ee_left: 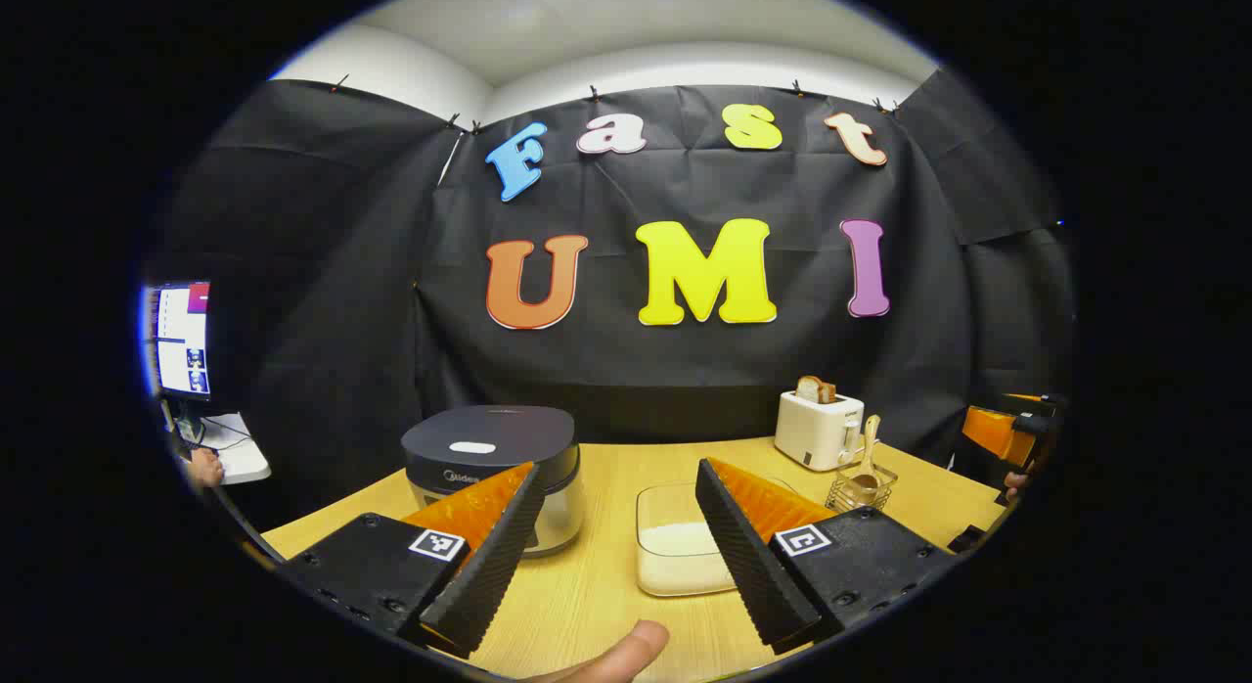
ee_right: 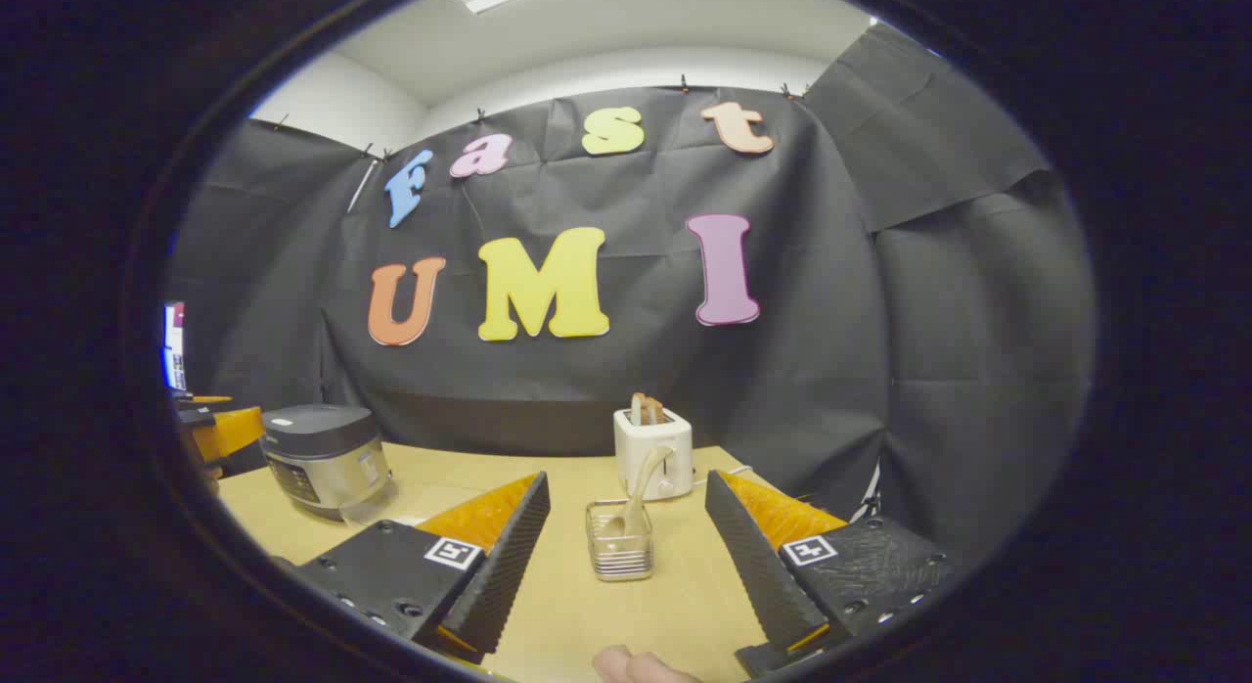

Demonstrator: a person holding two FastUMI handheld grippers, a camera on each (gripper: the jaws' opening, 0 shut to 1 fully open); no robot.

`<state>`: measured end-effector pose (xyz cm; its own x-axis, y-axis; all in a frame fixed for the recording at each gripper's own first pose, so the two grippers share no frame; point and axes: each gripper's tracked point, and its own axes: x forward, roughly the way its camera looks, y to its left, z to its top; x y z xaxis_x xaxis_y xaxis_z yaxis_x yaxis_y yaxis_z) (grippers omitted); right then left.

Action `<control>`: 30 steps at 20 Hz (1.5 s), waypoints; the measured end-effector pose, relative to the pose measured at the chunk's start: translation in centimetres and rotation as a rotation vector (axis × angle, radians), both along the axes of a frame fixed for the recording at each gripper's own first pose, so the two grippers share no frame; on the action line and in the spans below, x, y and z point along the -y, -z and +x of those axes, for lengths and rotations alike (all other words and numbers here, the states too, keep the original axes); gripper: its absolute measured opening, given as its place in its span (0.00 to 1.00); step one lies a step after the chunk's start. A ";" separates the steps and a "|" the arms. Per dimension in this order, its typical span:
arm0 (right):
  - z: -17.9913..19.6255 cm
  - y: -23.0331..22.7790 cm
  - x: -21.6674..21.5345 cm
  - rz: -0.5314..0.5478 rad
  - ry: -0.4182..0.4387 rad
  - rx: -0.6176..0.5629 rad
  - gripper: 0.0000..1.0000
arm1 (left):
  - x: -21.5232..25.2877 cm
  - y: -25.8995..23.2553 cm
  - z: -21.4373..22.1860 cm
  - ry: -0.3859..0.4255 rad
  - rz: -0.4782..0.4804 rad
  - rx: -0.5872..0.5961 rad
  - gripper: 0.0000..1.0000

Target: Close the left gripper, press the button to open the rice cooker; take a wooden spoon from the chopstick holder with the right hand, scoop a spoonful of rice and pour it into the rice cooker, then put the wooden spoon back into the chopstick holder.

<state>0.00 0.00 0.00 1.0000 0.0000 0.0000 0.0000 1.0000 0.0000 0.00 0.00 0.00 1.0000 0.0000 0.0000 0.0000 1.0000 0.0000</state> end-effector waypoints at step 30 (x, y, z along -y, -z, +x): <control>-0.2 2.1 -1.8 -0.066 -0.063 0.033 0.95 | -10.3 -2.8 9.4 -0.074 -0.008 -0.195 0.46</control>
<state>-0.21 1.78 -2.07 0.9975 0.0642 0.0304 -0.0621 0.9958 -0.0666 9.36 10.30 2.84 0.9783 0.0731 -0.1939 -0.0746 0.9972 -0.0007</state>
